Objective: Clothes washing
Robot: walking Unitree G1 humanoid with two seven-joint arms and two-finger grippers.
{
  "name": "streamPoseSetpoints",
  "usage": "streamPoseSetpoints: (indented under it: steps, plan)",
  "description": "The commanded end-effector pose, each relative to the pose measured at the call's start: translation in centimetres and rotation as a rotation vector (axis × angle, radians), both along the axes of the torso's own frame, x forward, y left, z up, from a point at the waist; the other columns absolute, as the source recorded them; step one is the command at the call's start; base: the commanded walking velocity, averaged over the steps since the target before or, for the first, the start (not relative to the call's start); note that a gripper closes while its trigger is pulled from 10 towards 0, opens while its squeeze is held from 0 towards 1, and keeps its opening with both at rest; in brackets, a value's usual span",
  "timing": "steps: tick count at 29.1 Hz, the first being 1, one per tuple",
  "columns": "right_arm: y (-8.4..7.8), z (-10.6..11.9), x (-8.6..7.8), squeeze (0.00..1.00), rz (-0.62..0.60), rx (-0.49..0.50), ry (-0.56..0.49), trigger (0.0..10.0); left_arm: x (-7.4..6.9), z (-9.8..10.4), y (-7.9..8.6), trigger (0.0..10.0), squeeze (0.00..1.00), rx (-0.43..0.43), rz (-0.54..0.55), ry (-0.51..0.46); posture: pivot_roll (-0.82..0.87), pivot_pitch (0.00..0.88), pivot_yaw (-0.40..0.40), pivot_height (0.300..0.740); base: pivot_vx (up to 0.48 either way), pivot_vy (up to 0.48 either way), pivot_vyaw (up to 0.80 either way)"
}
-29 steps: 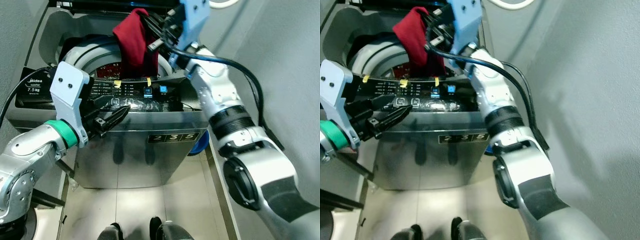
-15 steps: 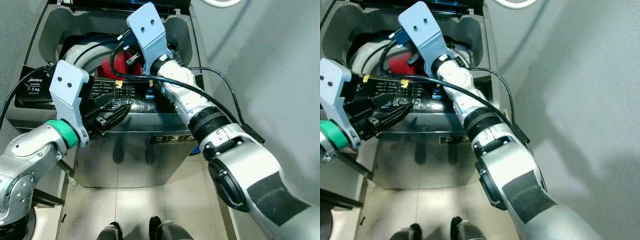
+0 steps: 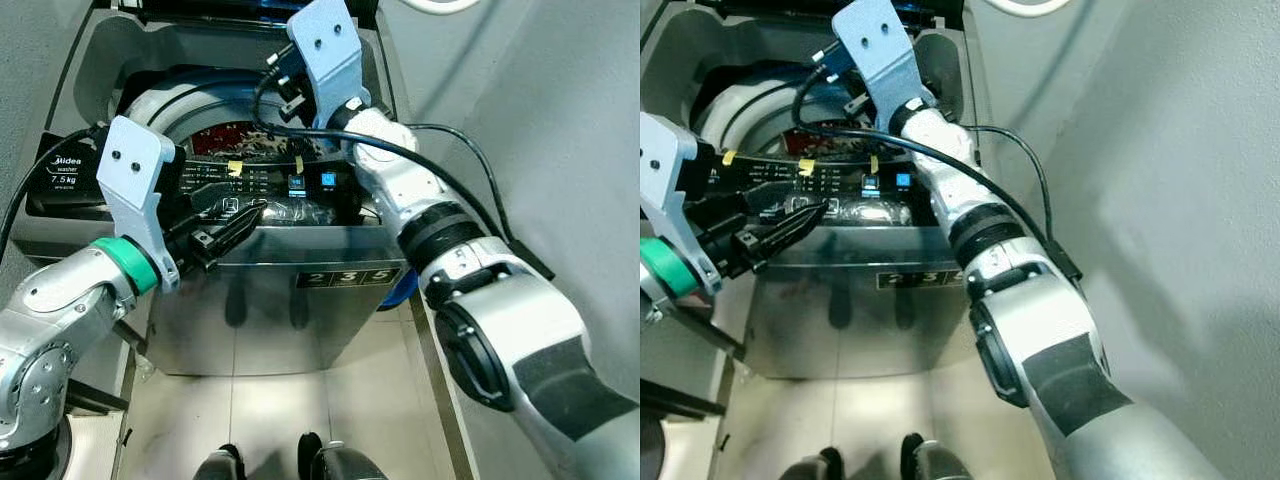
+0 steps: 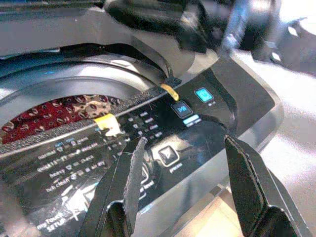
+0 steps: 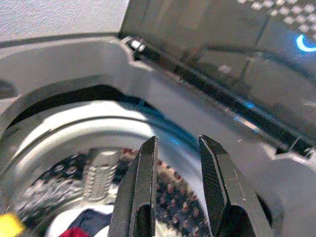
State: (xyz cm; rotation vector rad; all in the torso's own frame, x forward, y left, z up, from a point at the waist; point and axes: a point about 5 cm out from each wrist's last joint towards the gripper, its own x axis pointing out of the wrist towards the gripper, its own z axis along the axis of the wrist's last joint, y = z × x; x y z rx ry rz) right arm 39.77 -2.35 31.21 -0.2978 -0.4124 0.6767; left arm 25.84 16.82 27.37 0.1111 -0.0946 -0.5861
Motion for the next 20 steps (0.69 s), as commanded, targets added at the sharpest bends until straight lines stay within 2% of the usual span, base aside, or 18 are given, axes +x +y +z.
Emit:
streamPoseSetpoints:
  steps: [1,3,4,6,8,10,13,14,16,20]
  plan:
    - [-0.6,-1.1,-0.3,0.00,0.086,-0.007,0.052,10.0,0.1,0.2,0.1,10.0,0.00,-0.002,-0.002,-0.013,0.06,0.181,-0.030,0.740,0.000,0.000,0.00]
    - [-1.2,-1.3,-0.6,0.00,0.121,0.000,0.051,10.0,0.2,0.3,0.1,10.0,0.00,-0.003,0.000,-0.017,0.06,0.181,-0.028,0.740,0.000,0.000,0.00]
    - [-1.9,-0.7,-1.1,0.00,0.142,0.068,0.005,10.0,0.3,0.4,0.1,10.0,0.00,-0.007,0.001,-0.024,0.06,0.177,-0.026,0.740,0.000,0.000,0.00]
    - [-3.6,0.9,-1.8,0.00,0.148,0.274,-0.029,10.0,0.4,0.7,0.0,10.0,0.00,-0.014,0.001,-0.038,0.06,0.176,-0.022,0.740,0.000,0.000,0.00]
    - [-3.6,0.9,-1.8,0.00,0.148,0.274,-0.029,10.0,0.4,0.7,0.0,10.0,0.00,-0.014,0.001,-0.038,0.06,0.176,-0.022,0.740,0.000,0.000,0.00]
    - [-5.4,1.2,-2.5,0.00,0.087,0.382,-0.094,10.0,0.7,1.1,0.0,10.0,0.00,-0.026,0.017,-0.067,0.07,0.167,-0.012,0.740,0.000,0.000,0.00]
    - [-6.0,1.0,-2.7,0.00,0.031,0.419,-0.120,10.0,1.0,1.3,0.0,10.0,0.00,-0.032,0.033,-0.087,0.07,0.165,-0.012,0.740,0.000,0.000,0.00]
    - [-6.9,0.2,-2.9,0.00,-0.075,0.469,-0.145,10.0,1.7,1.9,0.2,10.0,0.00,-0.051,0.081,-0.135,0.07,0.165,-0.012,0.740,0.000,0.000,0.00]
    - [-6.9,0.2,-2.9,0.00,-0.075,0.469,-0.145,10.0,1.7,1.9,0.2,10.0,0.00,-0.051,0.081,-0.135,0.07,0.165,-0.012,0.740,0.000,0.000,0.00]
    - [-7.7,-0.6,-2.9,0.00,-0.163,0.494,-0.155,10.0,2.8,2.7,0.6,10.0,0.00,-0.093,0.175,-0.194,0.07,0.146,-0.033,0.740,0.000,0.000,0.00]
